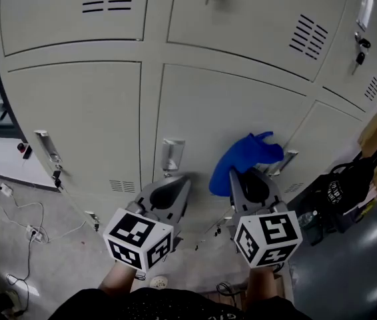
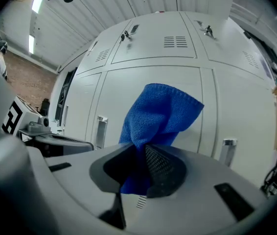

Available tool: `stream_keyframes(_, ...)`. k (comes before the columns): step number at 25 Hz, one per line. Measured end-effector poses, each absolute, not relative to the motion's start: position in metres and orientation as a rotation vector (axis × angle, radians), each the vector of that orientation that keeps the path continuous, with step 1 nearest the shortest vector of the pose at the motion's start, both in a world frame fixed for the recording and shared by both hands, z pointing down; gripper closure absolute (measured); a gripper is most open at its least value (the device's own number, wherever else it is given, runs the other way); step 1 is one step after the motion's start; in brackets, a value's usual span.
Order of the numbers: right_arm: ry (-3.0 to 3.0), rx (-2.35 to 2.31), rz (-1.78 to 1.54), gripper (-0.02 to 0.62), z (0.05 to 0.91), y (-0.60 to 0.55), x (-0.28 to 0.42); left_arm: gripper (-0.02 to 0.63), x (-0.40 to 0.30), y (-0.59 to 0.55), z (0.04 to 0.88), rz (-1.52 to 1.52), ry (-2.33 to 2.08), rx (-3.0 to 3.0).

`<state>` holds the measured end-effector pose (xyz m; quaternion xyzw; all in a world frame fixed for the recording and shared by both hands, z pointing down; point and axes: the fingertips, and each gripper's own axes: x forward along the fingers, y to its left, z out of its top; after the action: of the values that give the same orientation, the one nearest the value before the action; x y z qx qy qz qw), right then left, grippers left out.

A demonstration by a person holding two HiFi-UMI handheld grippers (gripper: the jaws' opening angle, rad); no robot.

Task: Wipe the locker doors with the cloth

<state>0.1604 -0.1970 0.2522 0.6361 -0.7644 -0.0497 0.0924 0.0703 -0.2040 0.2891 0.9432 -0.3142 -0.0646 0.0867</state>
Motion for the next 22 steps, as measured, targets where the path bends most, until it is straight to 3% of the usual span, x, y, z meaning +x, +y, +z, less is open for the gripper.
stream_keyframes(11, -2.383, 1.693, -0.146, 0.534, 0.277, -0.221, 0.083, 0.595, 0.009, -0.221, 0.292, -0.203, -1.164, 2.744)
stream_keyframes(22, -2.272, 1.741, -0.251, 0.534, 0.292, -0.235, 0.068, 0.595, 0.006, -0.231, 0.295, -0.198, -1.132, 2.755)
